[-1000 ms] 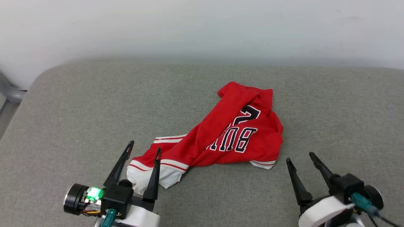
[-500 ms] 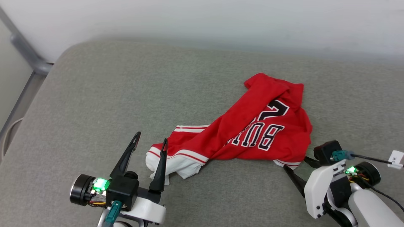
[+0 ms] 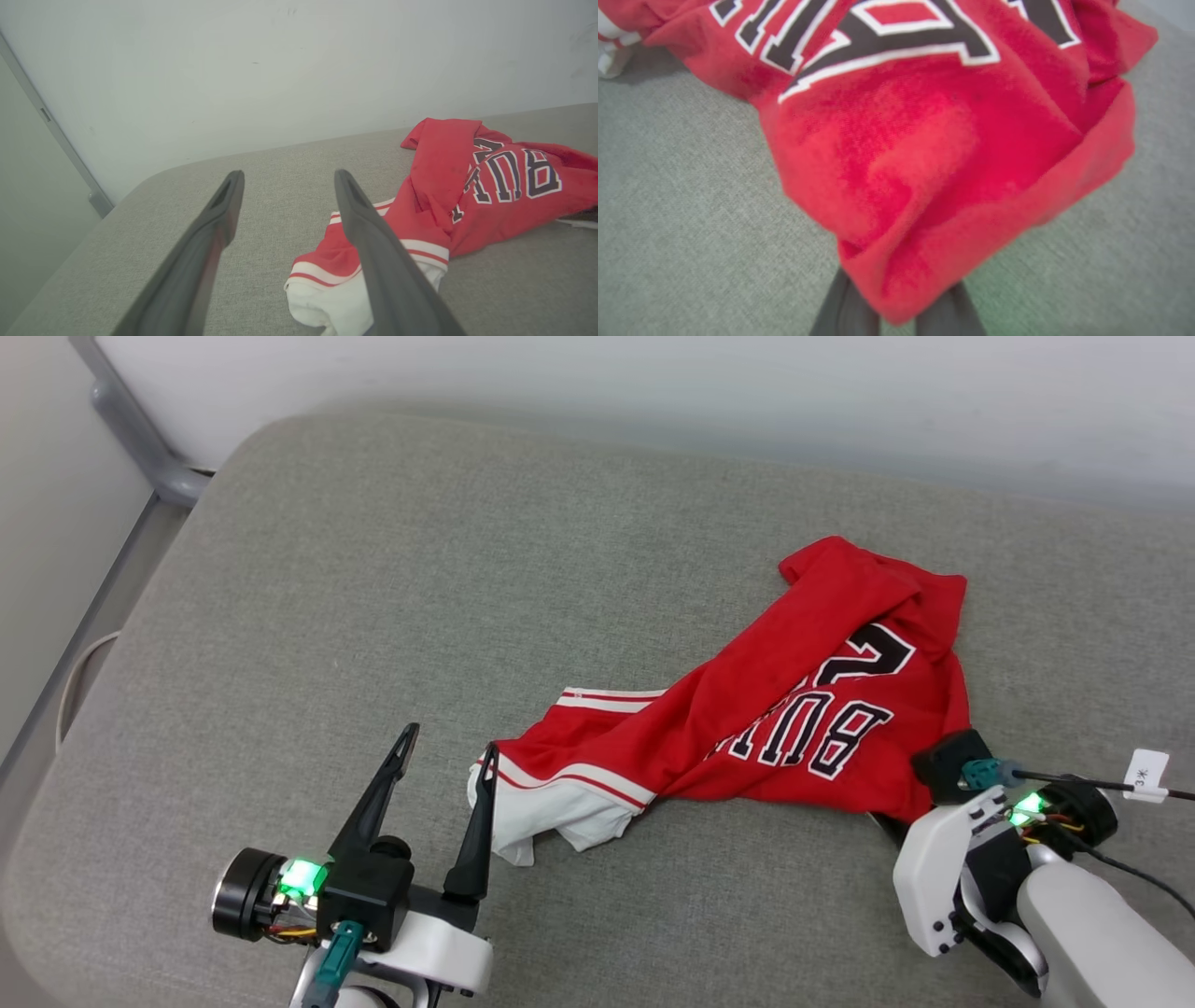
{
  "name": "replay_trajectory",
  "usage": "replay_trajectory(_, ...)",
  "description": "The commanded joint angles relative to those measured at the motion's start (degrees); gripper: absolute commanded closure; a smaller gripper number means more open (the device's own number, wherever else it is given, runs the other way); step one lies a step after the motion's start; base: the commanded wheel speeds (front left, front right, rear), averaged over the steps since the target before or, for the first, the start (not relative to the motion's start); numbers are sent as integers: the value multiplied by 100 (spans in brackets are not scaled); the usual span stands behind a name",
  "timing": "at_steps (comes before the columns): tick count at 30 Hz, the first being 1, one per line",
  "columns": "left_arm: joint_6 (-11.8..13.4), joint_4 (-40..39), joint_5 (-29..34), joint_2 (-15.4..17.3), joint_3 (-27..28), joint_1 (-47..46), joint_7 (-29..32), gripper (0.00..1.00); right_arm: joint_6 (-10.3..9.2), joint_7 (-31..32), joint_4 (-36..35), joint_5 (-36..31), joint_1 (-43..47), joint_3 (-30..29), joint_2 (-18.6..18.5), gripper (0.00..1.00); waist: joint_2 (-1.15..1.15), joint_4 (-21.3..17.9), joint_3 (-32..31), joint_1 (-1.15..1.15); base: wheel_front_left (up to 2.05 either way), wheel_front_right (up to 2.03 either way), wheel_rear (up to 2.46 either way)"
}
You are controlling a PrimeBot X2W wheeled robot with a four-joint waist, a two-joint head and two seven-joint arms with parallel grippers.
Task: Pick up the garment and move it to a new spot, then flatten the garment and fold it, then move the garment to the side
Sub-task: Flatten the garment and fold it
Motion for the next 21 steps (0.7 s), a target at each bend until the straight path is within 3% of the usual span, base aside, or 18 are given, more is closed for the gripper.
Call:
replay_trajectory(1,-21,30,18,-6,19,17,-13,0,-7,-76,44,-68,-112,29,-74,100,0,-51,-51,-1,0,0,0)
replay_trajectory(10,-166,249,26,-18,105,173,-13,0,-7,-322,100,-377,-116,-33,-789,100,0,-488,-382,-1,0,0,0)
replay_trajectory(16,-220,314,49,-75,121,281,-13,0,-7,-5,-36,-197,370,-528,-1188,100,0,-786,-495,-1,0,0,0)
replay_trajectory(21,-247,333,76,-118,136,289,-13,0,-8,500,-100,-22,998,-1199,-1214,100,0,-963,-459,-1,0,0,0)
